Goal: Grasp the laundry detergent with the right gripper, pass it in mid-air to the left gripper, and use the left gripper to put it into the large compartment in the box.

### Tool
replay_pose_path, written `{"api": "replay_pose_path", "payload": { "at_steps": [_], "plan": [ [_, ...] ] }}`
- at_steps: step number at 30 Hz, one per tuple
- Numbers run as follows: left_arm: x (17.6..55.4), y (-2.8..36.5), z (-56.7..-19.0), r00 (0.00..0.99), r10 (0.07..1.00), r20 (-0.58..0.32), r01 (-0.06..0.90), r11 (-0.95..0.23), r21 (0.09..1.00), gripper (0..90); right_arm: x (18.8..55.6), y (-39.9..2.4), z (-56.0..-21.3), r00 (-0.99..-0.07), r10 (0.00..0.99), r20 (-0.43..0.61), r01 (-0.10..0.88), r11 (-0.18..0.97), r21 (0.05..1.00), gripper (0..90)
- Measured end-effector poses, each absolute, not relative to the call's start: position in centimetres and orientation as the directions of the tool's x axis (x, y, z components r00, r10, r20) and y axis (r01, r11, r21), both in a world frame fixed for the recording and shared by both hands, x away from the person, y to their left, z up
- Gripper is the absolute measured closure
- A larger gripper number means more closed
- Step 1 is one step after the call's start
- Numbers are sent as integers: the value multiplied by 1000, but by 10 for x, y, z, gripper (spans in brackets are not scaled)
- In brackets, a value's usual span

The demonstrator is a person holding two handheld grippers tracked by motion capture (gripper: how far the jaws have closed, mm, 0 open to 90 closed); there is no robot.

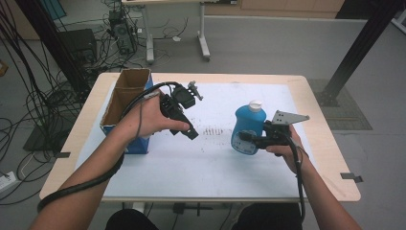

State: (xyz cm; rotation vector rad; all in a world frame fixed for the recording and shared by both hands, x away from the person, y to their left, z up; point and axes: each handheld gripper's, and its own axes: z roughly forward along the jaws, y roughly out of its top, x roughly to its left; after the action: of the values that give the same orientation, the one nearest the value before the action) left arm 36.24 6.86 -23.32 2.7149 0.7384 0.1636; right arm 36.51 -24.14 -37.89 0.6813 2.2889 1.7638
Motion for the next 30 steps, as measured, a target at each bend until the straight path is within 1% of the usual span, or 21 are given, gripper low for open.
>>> {"api": "replay_pose_path", "payload": {
  "at_steps": [7, 17, 30],
  "plan": [
    [360, 66, -220, 893, 448, 43, 413, -853, 318, 109, 366, -231, -369, -924, 352, 149, 228, 195, 954, 443],
    [351, 53, -201, 940, 337, 59, 306, -904, 300, 109, 363, -216, -352, -967, 219, 133, 181, 218, 959, 441],
    [346, 34, -186, 967, 250, 52, 230, -941, 248, 109, 359, -197, -338, -991, 79, 106, 121, 237, 964, 441]
  ]
}}
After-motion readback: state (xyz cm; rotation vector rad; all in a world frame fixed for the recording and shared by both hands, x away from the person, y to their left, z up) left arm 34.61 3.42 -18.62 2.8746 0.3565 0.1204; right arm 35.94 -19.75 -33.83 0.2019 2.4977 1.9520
